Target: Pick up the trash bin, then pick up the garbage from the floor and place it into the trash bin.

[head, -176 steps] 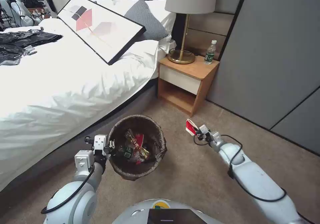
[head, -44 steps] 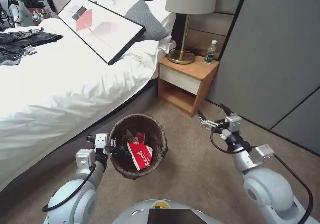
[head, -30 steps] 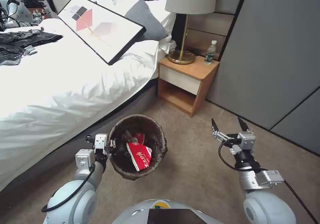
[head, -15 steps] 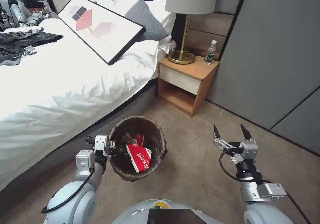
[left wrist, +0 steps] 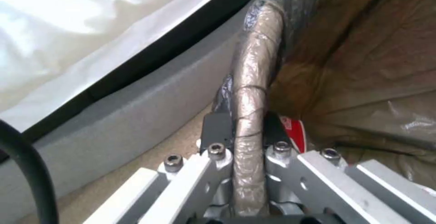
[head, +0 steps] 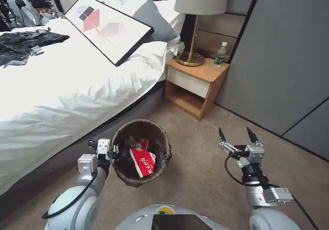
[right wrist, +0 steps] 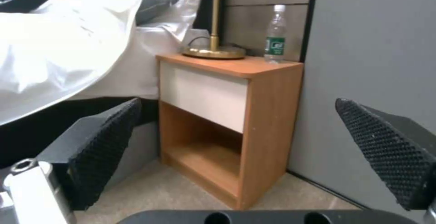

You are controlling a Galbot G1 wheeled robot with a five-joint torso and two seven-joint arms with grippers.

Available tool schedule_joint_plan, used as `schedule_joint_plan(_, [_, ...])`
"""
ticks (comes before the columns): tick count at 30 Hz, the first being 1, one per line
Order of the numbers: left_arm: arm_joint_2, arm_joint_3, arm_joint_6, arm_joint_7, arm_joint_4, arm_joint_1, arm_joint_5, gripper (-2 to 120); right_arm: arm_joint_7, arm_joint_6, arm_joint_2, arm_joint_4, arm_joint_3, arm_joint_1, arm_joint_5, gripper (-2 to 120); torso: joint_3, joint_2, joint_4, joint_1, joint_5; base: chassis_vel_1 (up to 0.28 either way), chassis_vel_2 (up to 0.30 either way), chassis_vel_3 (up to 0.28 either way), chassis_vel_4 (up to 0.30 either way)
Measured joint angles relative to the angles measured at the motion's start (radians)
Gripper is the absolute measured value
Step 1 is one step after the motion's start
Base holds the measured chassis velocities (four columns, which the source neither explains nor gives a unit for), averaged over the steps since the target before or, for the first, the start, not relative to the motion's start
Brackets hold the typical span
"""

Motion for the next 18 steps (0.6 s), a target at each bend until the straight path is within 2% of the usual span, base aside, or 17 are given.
schedule_joint_plan(18, [-0.007,-0.001,0.000,0.003,0.000,0.000,-0.001,2,0.003,-0.014,-0.010,-0.004,-0.003,0.011,0.008,100,0.000,0.000,0.0000,0.000,0.0000,0.051,0.048,0.048,0.051])
